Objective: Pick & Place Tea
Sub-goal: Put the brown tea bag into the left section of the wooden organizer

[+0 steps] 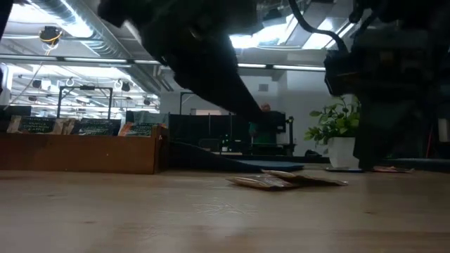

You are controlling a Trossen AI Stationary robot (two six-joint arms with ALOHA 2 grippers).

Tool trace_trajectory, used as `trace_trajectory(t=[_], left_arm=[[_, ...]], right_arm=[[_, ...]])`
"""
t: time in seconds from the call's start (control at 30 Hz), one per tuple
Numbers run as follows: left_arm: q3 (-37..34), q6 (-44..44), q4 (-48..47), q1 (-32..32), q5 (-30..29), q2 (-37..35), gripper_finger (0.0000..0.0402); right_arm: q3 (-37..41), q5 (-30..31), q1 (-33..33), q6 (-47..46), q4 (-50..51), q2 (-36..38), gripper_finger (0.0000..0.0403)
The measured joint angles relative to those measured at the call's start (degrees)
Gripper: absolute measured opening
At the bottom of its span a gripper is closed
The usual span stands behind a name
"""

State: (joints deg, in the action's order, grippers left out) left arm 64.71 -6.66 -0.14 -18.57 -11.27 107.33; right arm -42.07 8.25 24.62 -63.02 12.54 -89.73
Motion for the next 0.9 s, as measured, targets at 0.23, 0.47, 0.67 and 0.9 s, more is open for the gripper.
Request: trace_trajectory(t=[0.23, 0.47, 0.67, 0.9], left_arm=[[2.14, 1.47, -0.17, 0.75, 0.68, 3.56, 0.0003], [2.18, 1.49, -0.04, 1.48, 0.34, 3.54, 0.0002], [2.17, 1.49, -0.11, 1.97, 0.68, 3.52, 0.0003], [2.17, 1.03, -2.31, 1.95, 1.53, 3.52, 0.0002]], right_arm=[[4.08, -0.7, -0.21, -2.81, -5.12, 0.0, 0.0163], [5.51, -1.01, -1.1, -4.22, -6.45, 0.07, 0.0164], [5.82, -1.07, -1.16, -4.23, -7.7, 0.07, 0.0164], [5.82, -0.81, -1.22, -4.24, -9.19, 0.0, 0.0164]])
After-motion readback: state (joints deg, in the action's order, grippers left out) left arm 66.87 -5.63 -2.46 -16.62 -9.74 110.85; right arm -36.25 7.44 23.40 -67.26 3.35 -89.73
